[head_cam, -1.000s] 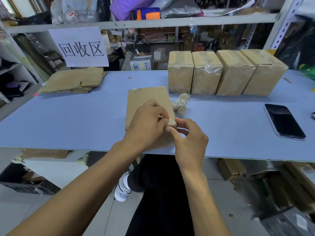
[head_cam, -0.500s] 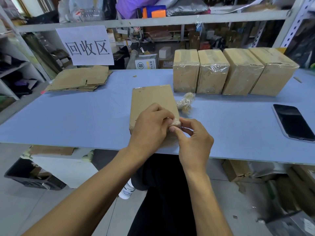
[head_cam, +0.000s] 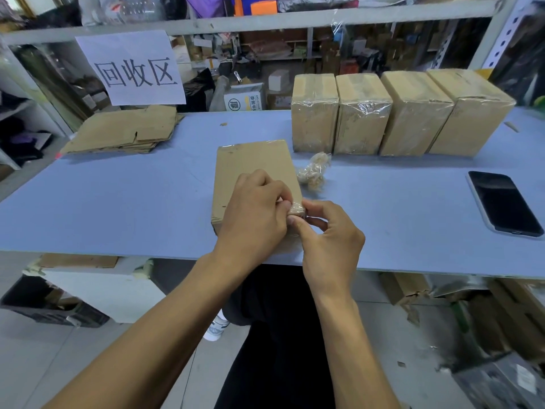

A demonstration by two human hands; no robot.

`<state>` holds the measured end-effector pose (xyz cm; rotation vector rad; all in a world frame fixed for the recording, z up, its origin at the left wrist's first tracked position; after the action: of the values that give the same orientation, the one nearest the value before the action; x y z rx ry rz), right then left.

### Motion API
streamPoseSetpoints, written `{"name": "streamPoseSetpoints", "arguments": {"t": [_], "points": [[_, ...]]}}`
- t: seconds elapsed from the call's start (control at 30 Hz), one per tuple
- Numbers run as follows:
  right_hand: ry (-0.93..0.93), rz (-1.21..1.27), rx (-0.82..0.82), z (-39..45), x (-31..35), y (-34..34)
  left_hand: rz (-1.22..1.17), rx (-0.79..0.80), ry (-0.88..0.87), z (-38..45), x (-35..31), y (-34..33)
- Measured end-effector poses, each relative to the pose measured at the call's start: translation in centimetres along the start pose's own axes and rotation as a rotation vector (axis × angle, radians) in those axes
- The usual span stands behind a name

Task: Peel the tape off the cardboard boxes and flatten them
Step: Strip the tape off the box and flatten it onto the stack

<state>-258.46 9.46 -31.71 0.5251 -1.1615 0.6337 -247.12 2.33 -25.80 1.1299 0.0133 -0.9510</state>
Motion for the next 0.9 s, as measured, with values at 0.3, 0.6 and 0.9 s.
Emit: {"name": "streamPoseSetpoints", "arguments": {"t": [0.3,0.6,0.9], "points": [[0.022,-0.019,0.003,0.1,0.0,0.0,0.149,0.198,-0.003,0.6,-0.4,-1.1],[0.017,-0.020,0.017,0.3,-0.1,0.0,0.031,0.586,-0.030,1.4,-0.2,-1.4],[0.017,0.026,0.061,0.3,-0.1,0.0,-0.175,0.324,-0.033,1.4,0.6,0.1]]}}
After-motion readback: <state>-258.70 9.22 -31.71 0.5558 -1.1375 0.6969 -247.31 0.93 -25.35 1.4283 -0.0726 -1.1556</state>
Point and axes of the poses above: each hand's wrist, its own z-axis towards the middle knuckle, its own y-axis out of the back of the hand, x = y × z, the point moved 7 cm from there along z, towards the middle knuckle
